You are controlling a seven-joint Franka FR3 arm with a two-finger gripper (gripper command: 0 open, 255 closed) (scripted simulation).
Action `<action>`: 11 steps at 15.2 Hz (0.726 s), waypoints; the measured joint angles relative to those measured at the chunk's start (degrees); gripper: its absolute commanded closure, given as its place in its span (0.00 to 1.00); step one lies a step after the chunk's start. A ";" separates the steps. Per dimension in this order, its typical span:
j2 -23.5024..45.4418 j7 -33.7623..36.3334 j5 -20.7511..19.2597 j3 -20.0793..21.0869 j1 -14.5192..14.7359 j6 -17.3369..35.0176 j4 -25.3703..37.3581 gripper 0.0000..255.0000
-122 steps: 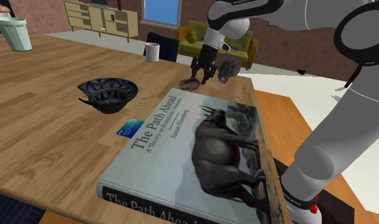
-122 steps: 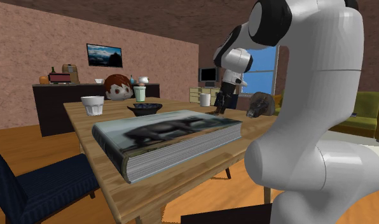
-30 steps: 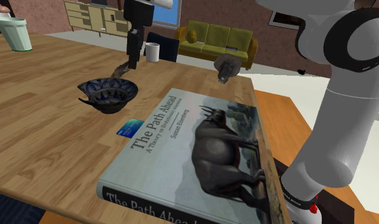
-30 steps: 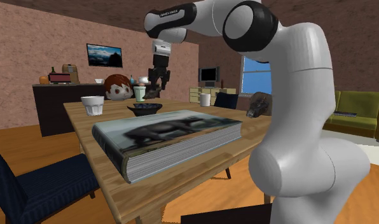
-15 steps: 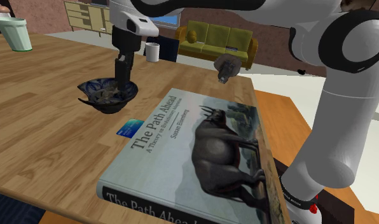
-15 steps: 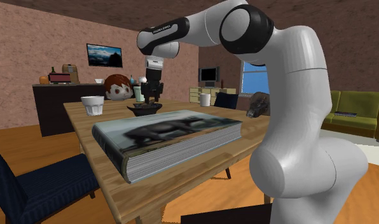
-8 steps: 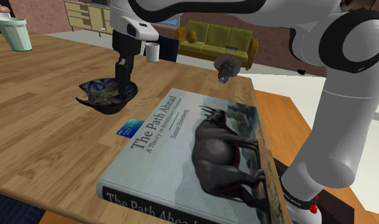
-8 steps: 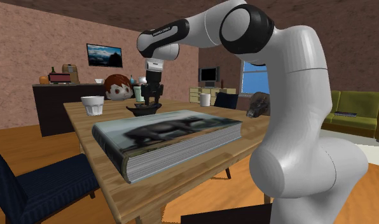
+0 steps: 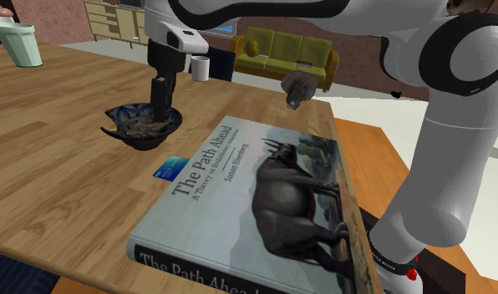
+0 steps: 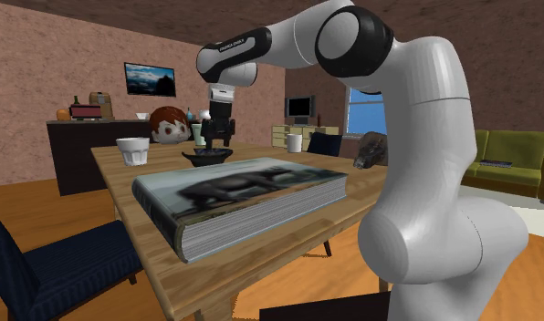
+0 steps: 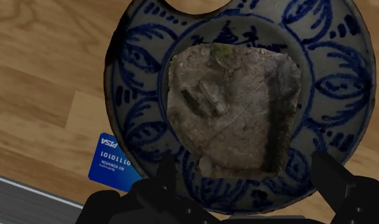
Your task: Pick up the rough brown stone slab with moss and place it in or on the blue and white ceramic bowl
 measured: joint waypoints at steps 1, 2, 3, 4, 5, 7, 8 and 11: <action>0.14 0.02 -0.06 0.01 0.09 -0.78 0.92 0.00; 0.50 0.18 -0.27 0.05 0.39 -2.23 2.72 0.00; 0.52 0.02 -0.23 0.08 0.44 -4.28 4.85 0.00; 0.70 -0.05 -0.31 0.08 0.56 -5.97 6.72 0.00; 0.54 -0.11 -0.24 0.10 0.55 -6.81 7.40 0.00; 0.13 -0.10 -0.05 0.16 0.49 -7.22 7.42 0.00; 0.08 -0.12 -0.02 0.16 0.47 -7.26 7.40 0.00; 0.05 -0.15 0.00 0.16 0.44 -7.32 7.40 0.00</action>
